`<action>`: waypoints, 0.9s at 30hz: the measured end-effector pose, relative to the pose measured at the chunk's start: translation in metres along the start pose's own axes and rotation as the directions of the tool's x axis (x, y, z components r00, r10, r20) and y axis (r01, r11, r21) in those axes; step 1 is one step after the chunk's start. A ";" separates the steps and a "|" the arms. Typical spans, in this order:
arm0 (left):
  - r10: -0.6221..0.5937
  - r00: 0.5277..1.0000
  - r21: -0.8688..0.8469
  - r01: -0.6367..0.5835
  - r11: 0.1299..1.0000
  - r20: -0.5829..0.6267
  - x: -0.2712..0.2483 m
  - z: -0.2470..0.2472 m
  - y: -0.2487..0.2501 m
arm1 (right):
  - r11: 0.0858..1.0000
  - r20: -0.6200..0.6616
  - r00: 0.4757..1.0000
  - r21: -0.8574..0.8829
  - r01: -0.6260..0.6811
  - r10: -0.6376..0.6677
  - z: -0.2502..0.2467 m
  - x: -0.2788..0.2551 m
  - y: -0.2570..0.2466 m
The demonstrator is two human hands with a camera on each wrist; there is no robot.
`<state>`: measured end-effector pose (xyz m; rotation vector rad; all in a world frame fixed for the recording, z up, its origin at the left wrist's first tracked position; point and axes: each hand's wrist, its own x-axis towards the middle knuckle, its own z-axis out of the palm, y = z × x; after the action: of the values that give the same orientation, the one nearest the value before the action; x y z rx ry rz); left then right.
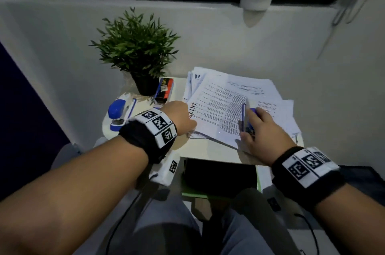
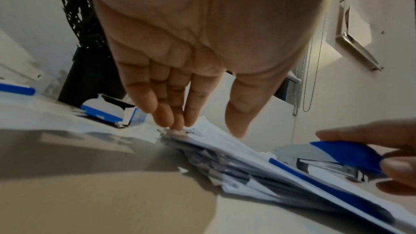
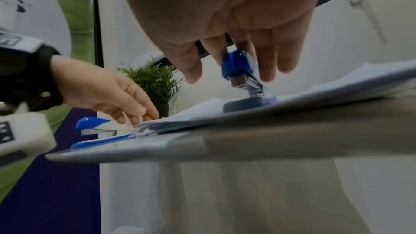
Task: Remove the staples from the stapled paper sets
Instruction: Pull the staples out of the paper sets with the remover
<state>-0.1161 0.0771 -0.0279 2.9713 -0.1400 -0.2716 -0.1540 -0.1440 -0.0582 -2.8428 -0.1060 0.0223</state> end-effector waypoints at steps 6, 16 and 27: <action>-0.077 0.996 0.055 0.075 0.996 0.034 0.011 0.001 0.007 | 1.000 -0.011 1.000 0.023 0.007 -0.007 0.002 -0.003 0.002; -0.076 0.997 0.056 0.078 0.995 -0.034 0.033 -0.016 0.026 | 0.998 -0.030 1.000 0.068 0.001 0.001 0.003 -0.008 0.004; -0.049 0.999 -0.251 0.053 0.967 0.021 0.022 -0.021 0.018 | 0.919 0.005 0.970 0.320 -0.232 0.244 -0.014 -0.001 0.008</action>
<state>-0.0918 0.0604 -0.0085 2.7242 -0.0276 -0.2934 -0.1540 -0.1556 -0.0470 -2.5137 0.2328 0.0374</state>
